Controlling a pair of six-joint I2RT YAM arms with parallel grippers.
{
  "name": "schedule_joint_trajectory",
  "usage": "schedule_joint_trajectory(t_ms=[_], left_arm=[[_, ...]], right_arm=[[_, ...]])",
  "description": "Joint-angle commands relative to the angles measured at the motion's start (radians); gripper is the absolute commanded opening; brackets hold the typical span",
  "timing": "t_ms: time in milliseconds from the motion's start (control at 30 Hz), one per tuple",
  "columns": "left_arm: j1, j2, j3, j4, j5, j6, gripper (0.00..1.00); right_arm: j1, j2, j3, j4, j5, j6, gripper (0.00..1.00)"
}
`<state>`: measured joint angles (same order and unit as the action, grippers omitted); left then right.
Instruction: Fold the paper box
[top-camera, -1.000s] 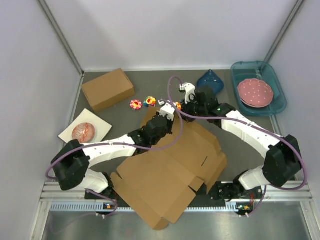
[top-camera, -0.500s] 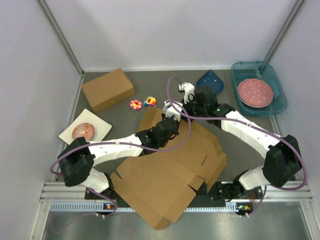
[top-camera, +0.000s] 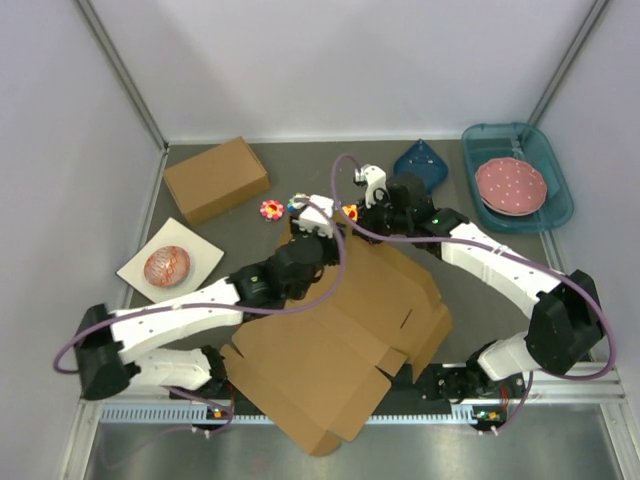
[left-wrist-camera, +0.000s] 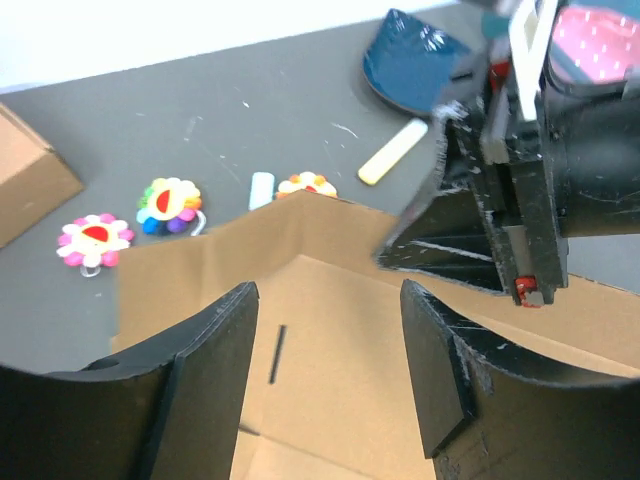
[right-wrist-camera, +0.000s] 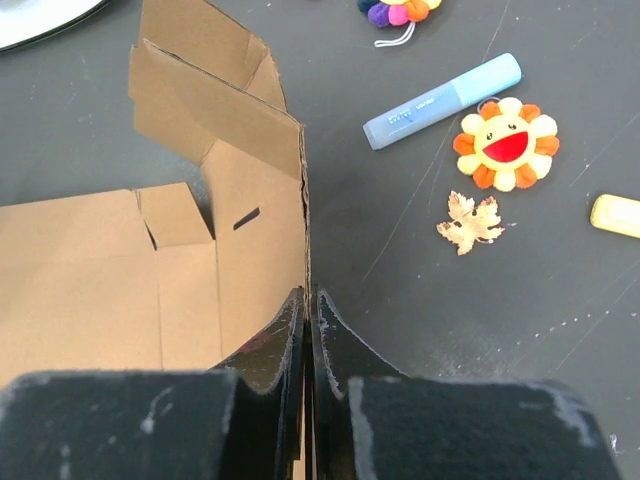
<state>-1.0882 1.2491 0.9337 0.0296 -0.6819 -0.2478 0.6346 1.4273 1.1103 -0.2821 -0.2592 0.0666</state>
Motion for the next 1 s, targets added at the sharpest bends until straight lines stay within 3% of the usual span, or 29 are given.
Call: schedule_joint_trajectory(t_ms=[0,167,333,433,567,633,867,967], left_arm=[[-0.001,-0.213,-0.067,-0.111,-0.059,0.002,0.64],[-0.001,-0.434,-0.301,-0.214,0.027,-0.192,0.60],[-0.001,-0.516,-0.530,-0.156,0.114,-0.376,0.59],[0.001,-0.528,-0.572,-0.140,0.062,-0.458,0.61],[0.002,-0.542,-0.602,-0.142,-0.010,-0.487,0.66],[0.013,-0.539,-0.616,-0.129,-0.022,-0.490,0.73],[0.169,-0.475,-0.684,-0.039,0.139,-0.505,0.76],[0.260,-0.452,-0.720,0.073,0.246,-0.495,0.76]], right_arm=[[0.013,-0.045,0.005,0.003,-0.014,-0.013,0.00],[0.014,-0.054,-0.012,0.000,-0.021,-0.022,0.00],[0.013,-0.051,-0.021,0.007,-0.043,-0.019,0.00],[0.013,-0.051,-0.030,0.018,-0.046,-0.013,0.00],[0.013,-0.050,-0.024,0.020,-0.045,-0.013,0.00],[0.014,-0.045,-0.021,0.021,-0.046,-0.014,0.00],[0.014,-0.044,-0.018,0.020,-0.049,-0.011,0.00],[0.014,-0.041,-0.014,0.021,-0.049,-0.010,0.00]])
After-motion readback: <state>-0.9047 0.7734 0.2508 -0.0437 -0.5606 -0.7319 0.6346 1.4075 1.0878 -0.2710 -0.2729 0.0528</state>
